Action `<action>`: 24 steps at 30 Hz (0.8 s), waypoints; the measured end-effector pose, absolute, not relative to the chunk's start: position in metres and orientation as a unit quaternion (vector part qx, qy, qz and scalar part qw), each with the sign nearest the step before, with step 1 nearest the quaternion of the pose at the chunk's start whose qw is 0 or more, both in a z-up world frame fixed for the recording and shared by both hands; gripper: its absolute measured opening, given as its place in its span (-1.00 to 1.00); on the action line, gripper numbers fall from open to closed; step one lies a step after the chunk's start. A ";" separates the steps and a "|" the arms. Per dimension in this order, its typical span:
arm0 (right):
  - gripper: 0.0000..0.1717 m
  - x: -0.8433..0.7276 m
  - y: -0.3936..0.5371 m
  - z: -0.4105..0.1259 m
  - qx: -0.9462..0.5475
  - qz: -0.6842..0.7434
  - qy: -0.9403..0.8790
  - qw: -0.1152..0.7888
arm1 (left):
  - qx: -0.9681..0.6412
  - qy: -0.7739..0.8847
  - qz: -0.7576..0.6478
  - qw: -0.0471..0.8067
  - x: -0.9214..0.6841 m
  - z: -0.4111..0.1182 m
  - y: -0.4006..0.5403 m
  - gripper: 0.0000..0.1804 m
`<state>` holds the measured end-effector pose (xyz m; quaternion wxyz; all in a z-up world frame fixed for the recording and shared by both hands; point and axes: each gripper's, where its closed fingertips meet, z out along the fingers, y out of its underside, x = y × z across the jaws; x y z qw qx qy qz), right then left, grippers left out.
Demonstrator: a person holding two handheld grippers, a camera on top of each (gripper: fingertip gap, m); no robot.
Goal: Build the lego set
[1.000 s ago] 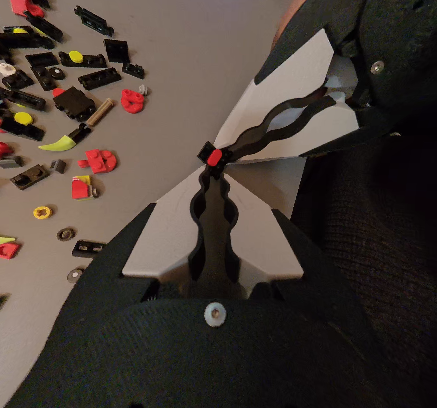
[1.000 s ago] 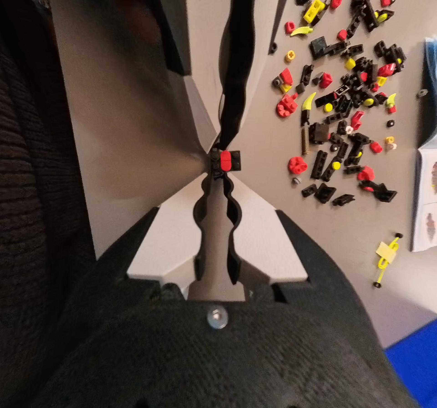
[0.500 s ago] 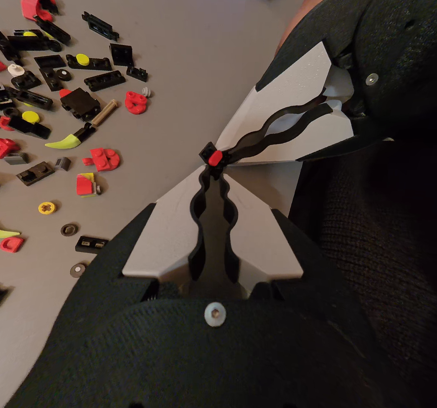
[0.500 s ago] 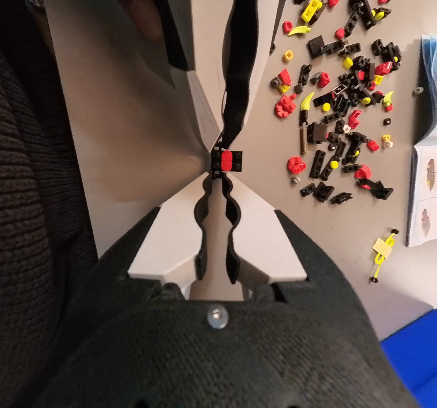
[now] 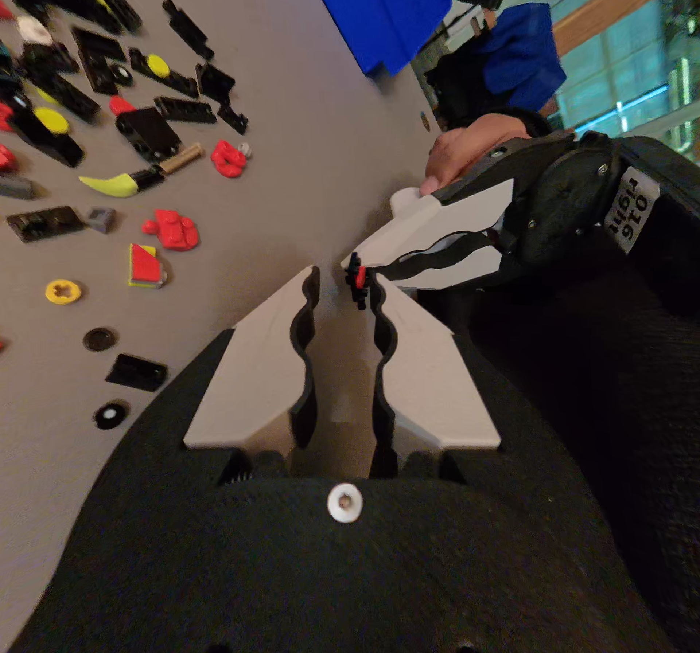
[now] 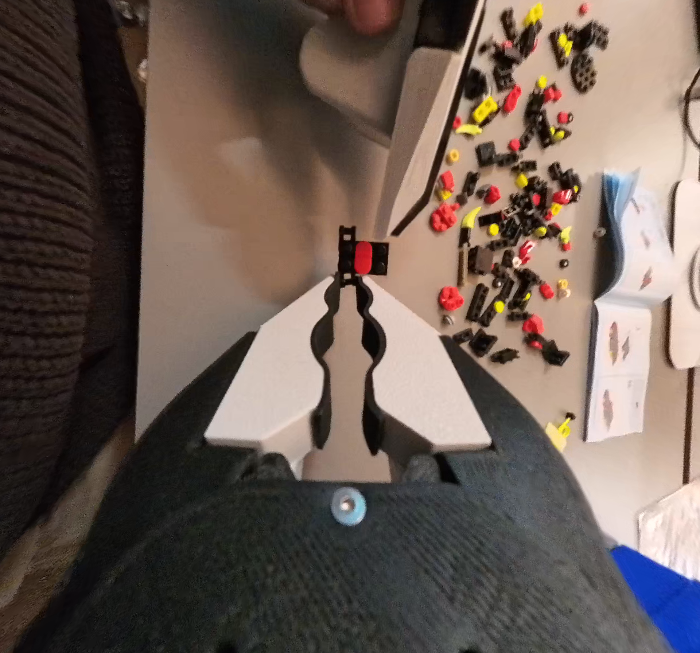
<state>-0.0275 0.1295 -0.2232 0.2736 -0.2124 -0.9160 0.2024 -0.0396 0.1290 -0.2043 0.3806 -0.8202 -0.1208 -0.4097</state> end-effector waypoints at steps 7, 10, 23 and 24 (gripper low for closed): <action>-0.93 -0.024 0.119 -0.218 -0.180 0.221 -0.918 0.277 | -0.807 -0.105 -0.466 0.348 -0.020 -0.202 0.124 -0.94; -0.92 -0.024 0.119 -0.216 -0.191 0.221 -0.916 0.274 | -0.798 -0.114 -0.480 0.346 -0.020 -0.199 0.124 -0.96; -0.92 -0.041 0.133 -0.192 -0.267 0.231 -0.881 0.316 | -0.740 -0.183 -0.498 0.413 -0.038 -0.175 0.136 -0.96; -0.92 -0.041 0.134 -0.192 -0.271 0.232 -0.879 0.317 | -0.737 -0.187 -0.499 0.416 -0.039 -0.175 0.137 -0.96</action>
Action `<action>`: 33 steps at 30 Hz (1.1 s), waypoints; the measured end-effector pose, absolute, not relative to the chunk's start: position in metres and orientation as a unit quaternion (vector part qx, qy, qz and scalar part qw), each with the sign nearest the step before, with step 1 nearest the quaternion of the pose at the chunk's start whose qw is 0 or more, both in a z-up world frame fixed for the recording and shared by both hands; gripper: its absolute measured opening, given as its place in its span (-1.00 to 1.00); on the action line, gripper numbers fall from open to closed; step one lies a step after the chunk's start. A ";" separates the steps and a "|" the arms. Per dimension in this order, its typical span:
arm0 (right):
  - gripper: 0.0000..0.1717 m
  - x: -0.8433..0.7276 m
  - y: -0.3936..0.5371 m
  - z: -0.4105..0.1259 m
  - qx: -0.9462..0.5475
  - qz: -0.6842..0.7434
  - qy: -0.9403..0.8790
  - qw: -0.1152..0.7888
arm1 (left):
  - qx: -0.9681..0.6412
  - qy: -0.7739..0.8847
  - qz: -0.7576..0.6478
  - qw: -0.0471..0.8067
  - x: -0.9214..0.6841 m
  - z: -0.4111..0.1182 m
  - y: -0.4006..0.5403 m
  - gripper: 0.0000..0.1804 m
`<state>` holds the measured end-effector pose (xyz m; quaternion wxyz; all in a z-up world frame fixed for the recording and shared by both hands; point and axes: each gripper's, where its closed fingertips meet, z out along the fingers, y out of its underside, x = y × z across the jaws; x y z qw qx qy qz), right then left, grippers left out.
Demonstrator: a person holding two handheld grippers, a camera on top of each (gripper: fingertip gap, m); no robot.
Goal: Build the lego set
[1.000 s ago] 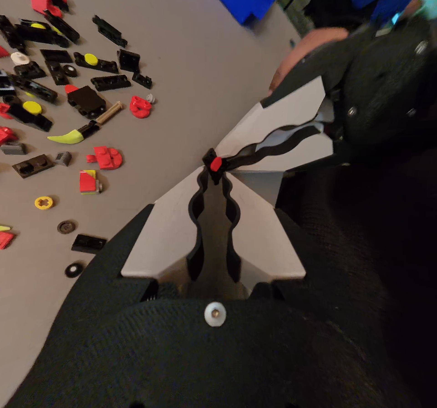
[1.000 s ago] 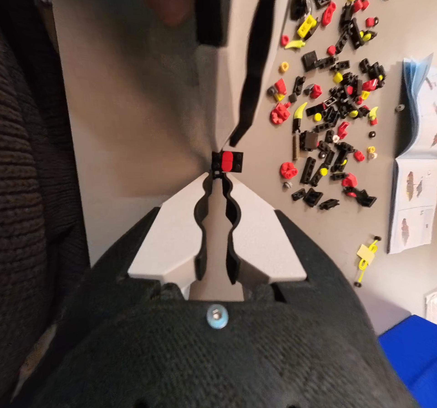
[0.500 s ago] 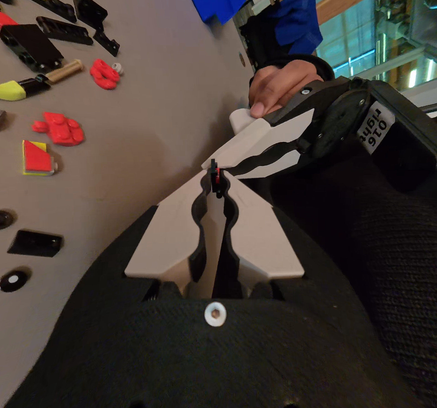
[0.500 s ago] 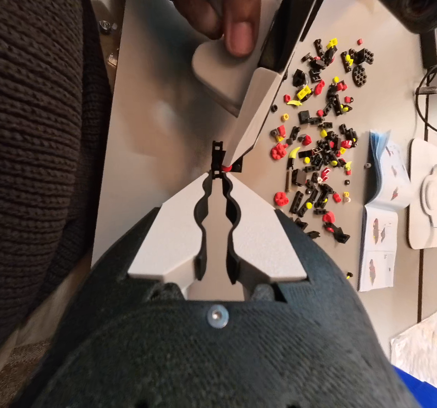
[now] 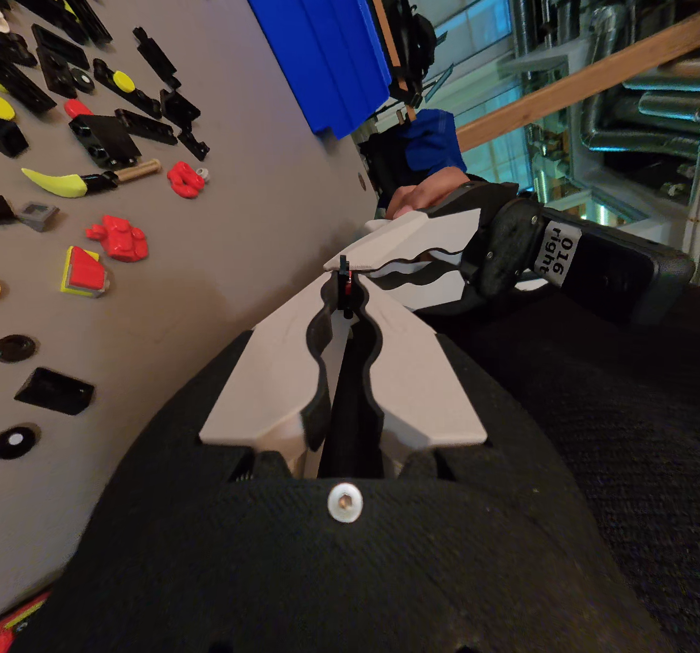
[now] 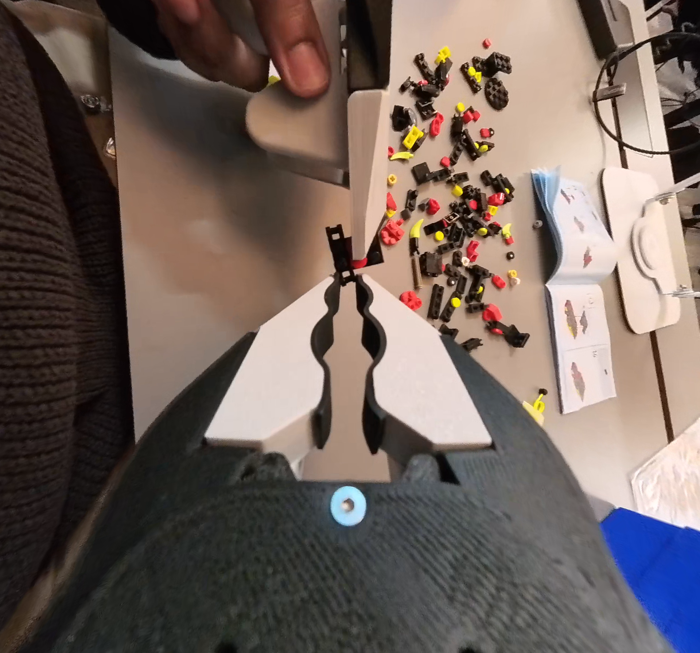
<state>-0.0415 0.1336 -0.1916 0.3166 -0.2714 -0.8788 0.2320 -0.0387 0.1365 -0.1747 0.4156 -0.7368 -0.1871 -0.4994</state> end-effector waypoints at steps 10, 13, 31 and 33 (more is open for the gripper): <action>-0.92 -0.047 0.136 -0.187 -0.300 0.241 -0.866 0.321 | -0.712 -0.213 -0.513 0.431 -0.045 -0.171 0.139 -0.96; -0.93 -0.048 0.137 -0.186 -0.310 0.245 -0.860 0.323 | -0.707 -0.216 -0.511 0.438 -0.047 -0.169 0.140 -0.96; -0.72 -0.061 0.141 -0.160 -0.360 0.342 -0.796 0.347 | -0.638 -0.260 -0.549 0.474 -0.069 -0.153 0.139 -0.96; -0.58 -0.064 0.146 -0.150 -0.399 0.399 -0.759 0.323 | -0.614 -0.277 -0.563 0.479 -0.076 -0.150 0.138 -0.97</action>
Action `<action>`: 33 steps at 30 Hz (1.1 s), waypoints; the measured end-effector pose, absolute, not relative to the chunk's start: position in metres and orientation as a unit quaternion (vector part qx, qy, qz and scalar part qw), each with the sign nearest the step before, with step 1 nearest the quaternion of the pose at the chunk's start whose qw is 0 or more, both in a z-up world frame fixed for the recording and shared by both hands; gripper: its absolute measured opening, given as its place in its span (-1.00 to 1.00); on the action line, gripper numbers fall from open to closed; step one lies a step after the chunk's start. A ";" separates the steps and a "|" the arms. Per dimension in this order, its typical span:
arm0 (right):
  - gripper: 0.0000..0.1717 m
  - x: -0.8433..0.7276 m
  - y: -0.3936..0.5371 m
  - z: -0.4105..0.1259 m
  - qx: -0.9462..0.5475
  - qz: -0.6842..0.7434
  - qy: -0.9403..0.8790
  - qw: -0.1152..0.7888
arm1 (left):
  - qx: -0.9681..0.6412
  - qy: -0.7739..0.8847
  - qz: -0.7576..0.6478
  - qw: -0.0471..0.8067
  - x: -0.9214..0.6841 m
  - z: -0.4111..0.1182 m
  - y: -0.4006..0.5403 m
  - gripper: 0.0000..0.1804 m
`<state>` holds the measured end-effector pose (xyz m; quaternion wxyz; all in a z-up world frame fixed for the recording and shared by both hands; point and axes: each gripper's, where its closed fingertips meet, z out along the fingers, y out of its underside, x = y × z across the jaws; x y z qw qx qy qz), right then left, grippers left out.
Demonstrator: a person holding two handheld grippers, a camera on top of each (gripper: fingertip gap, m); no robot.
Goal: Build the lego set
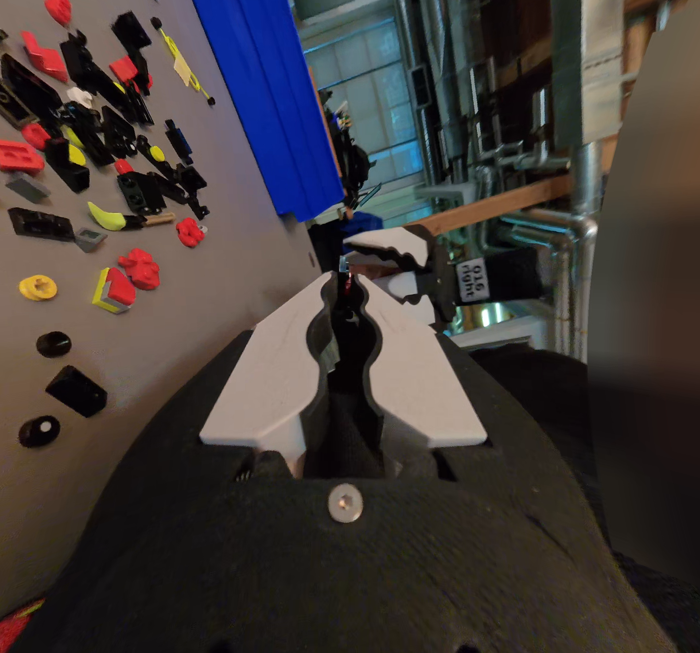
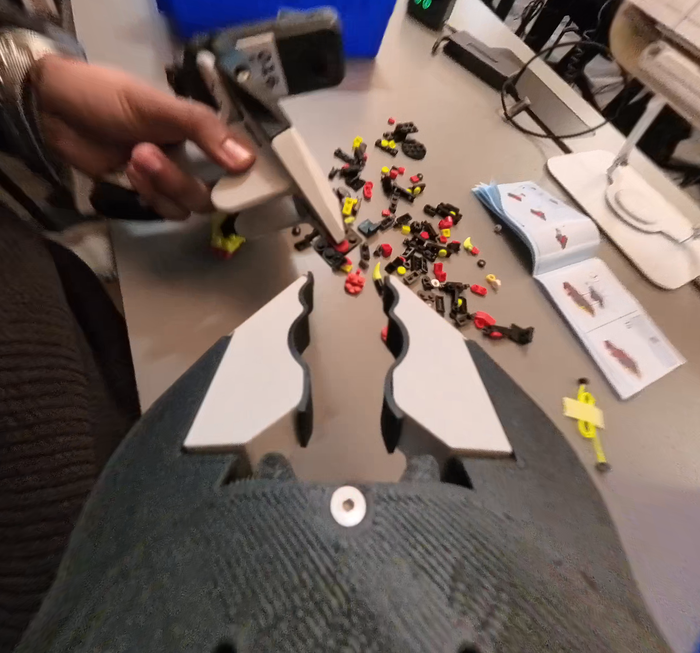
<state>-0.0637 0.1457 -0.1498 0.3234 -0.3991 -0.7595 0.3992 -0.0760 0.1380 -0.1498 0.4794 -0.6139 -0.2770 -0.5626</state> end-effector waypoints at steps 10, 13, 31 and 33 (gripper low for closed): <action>-0.58 -0.072 0.145 -0.141 -0.529 0.594 -0.589 0.141 | -0.556 -0.298 -0.598 0.495 -0.082 -0.137 0.138 -0.96; -0.49 -0.073 0.135 -0.143 -0.523 0.605 -0.586 0.132 | -0.532 -0.318 -0.608 0.497 -0.083 -0.134 0.139 -0.97; -0.93 -0.066 0.136 -0.125 -0.505 0.697 -0.508 0.014 | -0.527 -0.275 -0.619 0.513 -0.063 -0.125 0.139 -0.94; -0.94 -0.062 0.135 -0.124 -0.500 0.700 -0.509 0.000 | -0.537 -0.258 -0.620 0.510 -0.059 -0.124 0.138 -0.94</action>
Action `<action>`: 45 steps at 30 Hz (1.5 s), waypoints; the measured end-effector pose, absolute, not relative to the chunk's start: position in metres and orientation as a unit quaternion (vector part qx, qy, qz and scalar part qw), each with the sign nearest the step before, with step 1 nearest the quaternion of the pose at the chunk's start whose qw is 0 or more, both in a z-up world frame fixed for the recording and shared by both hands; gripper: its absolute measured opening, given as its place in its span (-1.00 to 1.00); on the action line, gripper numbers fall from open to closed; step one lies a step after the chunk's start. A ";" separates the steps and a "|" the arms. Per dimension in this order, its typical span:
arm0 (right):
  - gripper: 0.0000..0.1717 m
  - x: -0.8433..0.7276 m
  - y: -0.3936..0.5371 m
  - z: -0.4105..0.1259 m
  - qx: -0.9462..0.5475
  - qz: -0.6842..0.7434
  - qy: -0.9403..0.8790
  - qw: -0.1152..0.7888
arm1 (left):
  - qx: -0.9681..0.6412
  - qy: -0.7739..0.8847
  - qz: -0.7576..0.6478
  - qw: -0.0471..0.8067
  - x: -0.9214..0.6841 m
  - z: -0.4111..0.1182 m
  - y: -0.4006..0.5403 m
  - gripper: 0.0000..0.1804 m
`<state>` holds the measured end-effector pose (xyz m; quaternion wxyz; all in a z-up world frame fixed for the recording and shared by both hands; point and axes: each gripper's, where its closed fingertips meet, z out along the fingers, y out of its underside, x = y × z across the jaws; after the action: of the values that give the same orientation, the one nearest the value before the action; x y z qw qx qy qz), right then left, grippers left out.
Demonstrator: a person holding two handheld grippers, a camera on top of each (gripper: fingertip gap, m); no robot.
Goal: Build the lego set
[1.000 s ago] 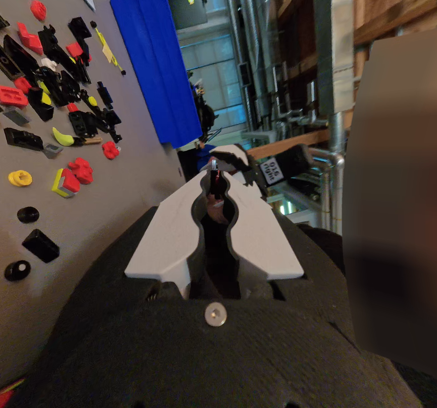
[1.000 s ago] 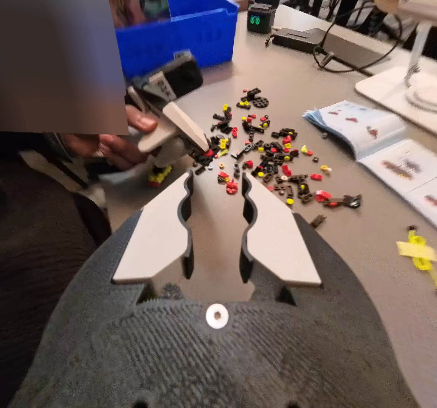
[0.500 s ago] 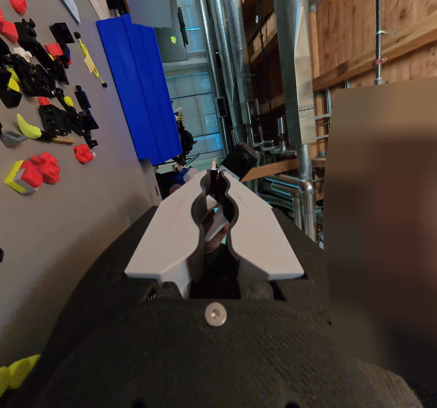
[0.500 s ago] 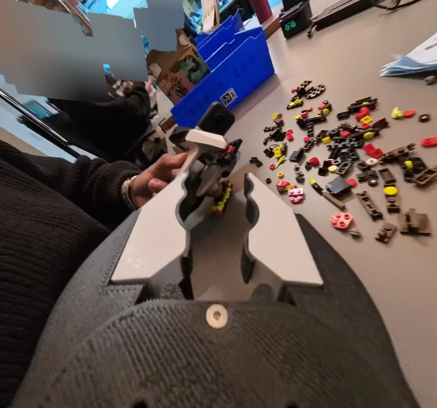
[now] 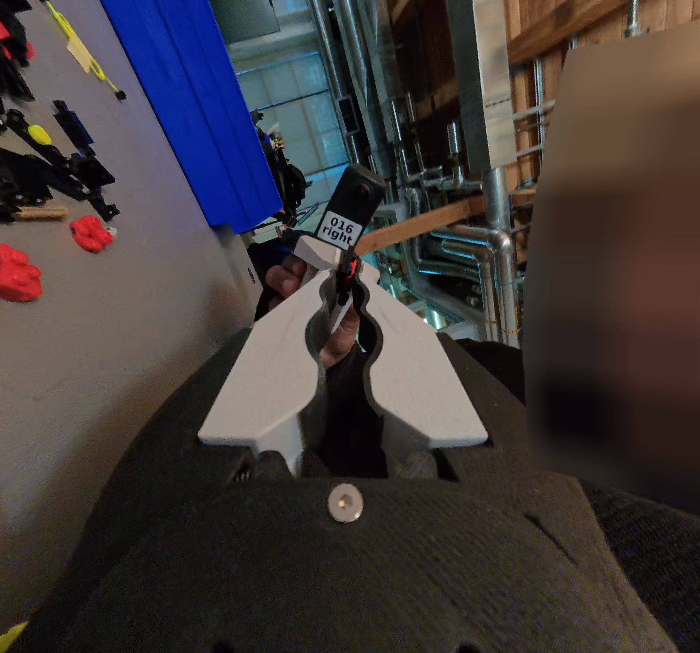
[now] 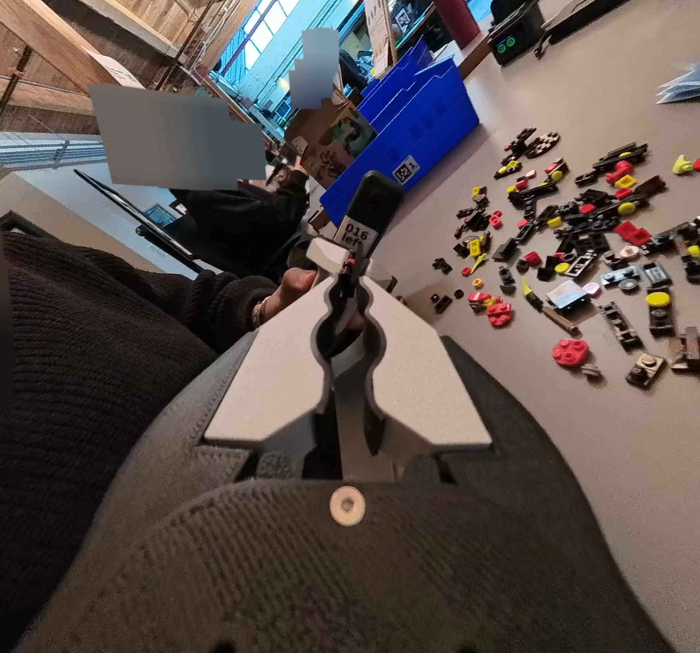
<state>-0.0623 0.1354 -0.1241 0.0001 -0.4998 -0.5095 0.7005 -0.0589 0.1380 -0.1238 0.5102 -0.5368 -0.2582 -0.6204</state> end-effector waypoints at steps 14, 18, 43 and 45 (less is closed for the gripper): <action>-0.93 -0.056 0.134 -0.124 -0.487 0.711 -0.505 -0.057 | -0.561 -0.219 -0.620 0.502 -0.052 -0.121 0.135 -0.84; -0.93 -0.053 0.133 -0.128 -0.489 0.715 -0.489 -0.097 | -0.602 -0.199 -0.607 0.479 -0.044 -0.130 0.135 -0.94; -0.76 -0.081 0.139 -0.129 -0.411 0.467 -0.689 0.371 | -0.440 -0.375 -0.646 0.499 -0.074 -0.133 0.144 -0.96; -0.87 -0.079 0.137 -0.128 -0.411 0.480 -0.688 0.357 | -0.439 -0.371 -0.649 0.498 -0.073 -0.132 0.144 -0.96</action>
<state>-0.0788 0.1374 -0.1281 0.3566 -0.4112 -0.6878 0.4803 -0.0728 0.1436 -0.1315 0.4984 -0.4389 -0.3707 -0.6492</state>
